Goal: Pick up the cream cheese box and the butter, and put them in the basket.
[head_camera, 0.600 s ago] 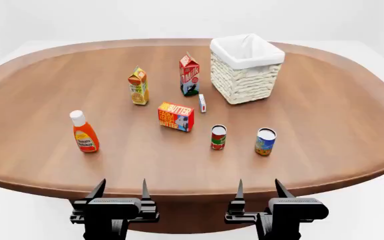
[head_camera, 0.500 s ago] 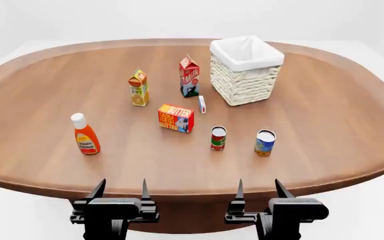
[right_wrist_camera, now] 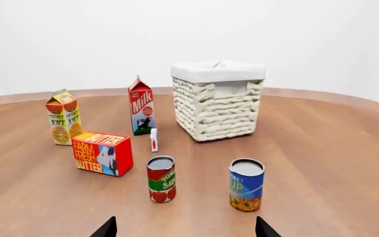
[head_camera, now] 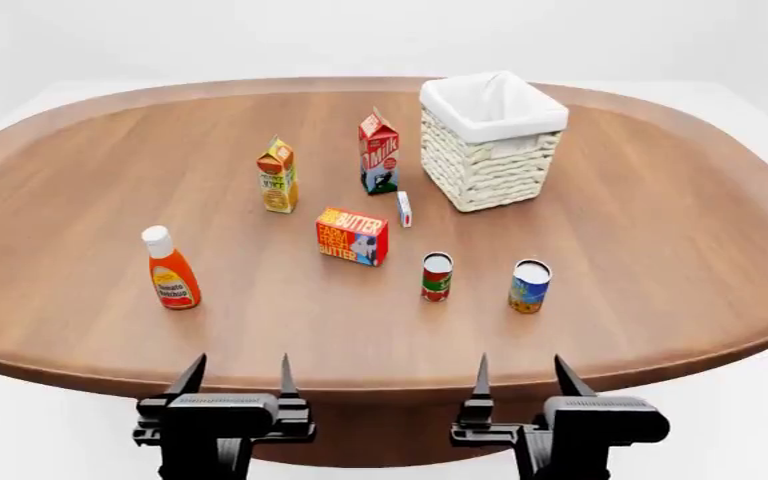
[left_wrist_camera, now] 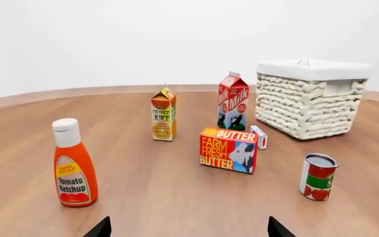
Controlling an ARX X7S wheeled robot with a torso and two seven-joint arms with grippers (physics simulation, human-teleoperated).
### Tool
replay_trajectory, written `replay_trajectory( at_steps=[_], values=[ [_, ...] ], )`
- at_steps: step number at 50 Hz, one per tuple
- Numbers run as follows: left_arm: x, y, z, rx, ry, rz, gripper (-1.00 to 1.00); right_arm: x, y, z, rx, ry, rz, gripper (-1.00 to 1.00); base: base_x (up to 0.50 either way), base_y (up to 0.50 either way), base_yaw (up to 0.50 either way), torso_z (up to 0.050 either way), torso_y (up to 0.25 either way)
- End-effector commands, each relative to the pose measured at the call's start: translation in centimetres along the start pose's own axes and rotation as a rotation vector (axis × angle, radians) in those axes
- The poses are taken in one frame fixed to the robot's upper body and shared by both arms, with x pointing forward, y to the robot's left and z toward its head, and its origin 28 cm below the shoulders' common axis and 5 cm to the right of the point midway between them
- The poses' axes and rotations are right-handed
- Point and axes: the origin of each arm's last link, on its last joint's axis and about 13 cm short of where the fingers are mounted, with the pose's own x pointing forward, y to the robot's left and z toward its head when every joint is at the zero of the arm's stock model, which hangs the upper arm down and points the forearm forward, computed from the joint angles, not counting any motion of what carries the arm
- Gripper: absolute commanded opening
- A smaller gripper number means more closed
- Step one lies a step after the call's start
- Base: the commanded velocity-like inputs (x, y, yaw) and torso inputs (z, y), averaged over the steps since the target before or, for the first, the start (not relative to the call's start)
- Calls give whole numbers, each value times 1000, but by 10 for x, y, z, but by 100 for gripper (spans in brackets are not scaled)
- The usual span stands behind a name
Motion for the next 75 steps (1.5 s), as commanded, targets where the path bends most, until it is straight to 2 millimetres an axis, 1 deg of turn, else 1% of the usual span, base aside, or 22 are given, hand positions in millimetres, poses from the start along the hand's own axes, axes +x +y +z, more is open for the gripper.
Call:
replay_trajectory(
  at_steps=[1, 3, 5, 6, 8, 9, 12, 16, 23, 34, 41, 47, 57, 58, 62, 75],
  values=[
    [-8, 0, 25, 4, -38, -8, 100, -4, 2, 17, -5, -23, -2, 100, 0, 0, 0, 0, 0],
    [-15, -3, 35, 10, -29, -19, 100, -5, 1, 22, -5, -29, -5, 100, 0, 0, 0, 0, 0],
    [-15, -3, 26, 12, -32, -28, 100, -6, 1, 26, -8, -34, -7, 100, 0, 0, 0, 0, 0],
    [-15, -3, 35, 10, -33, -31, 100, -6, 1, 28, -10, -35, -7, 100, 0, 0, 0, 0, 0],
    [-15, -3, 36, 5, -37, -37, 100, -8, 1, 35, -12, -41, -9, 100, 0, 0, 0, 0, 0],
    [-20, -3, 49, 2, -42, -39, 100, -8, 1, 36, -13, -43, -9, 100, 0, 0, 0, 0, 0],
    [-20, 0, 44, 0, -55, -41, 100, -10, 1, 43, -16, -51, -9, 100, 0, 0, 0, 0, 0],
    [-22, 3, 44, 6, -74, -37, 100, -14, 1, 53, -18, -70, -6, 100, 0, 0, 0, 0, 0],
    [-31, 5, 67, 9, -110, -34, 100, -24, 5, 69, -26, -154, 47, 100, 22, 0, 0, 0, 0],
    [-42, 5, 99, 12, -135, -25, 100, -25, 6, 73, -33, -154, 44, 100, 481, 0, 0, 0, 0],
    [-45, 4, 110, 8, -137, -31, 100, -25, 6, 74, -39, -152, 47, 100, 500, 0, 0, 0, 0],
    [-44, 5, 115, 6, -137, -31, 100, -24, 6, 72, -40, -148, 50, 100, 500, 0, 0, 0, 0],
    [-43, 4, 116, 4, -137, -30, 100, -24, 6, 71, -38, -147, 52, 100, 500, 0, 0, 0, 0],
    [-43, 4, 116, 5, -137, -30, 100, -24, 6, 73, -11, -170, 46, 100, 414, 0, 0, 0, 0],
    [-43, 4, 115, 4, -135, -34, 100, -24, 6, 74, -32, -165, 51, 100, 0, 0, 0, 0, 0],
    [-42, 4, 115, 0, -135, -34, 100, -24, 8, 75, -27, -180, 75, 100, 0, 0, 0, 0, 0]
  ],
)
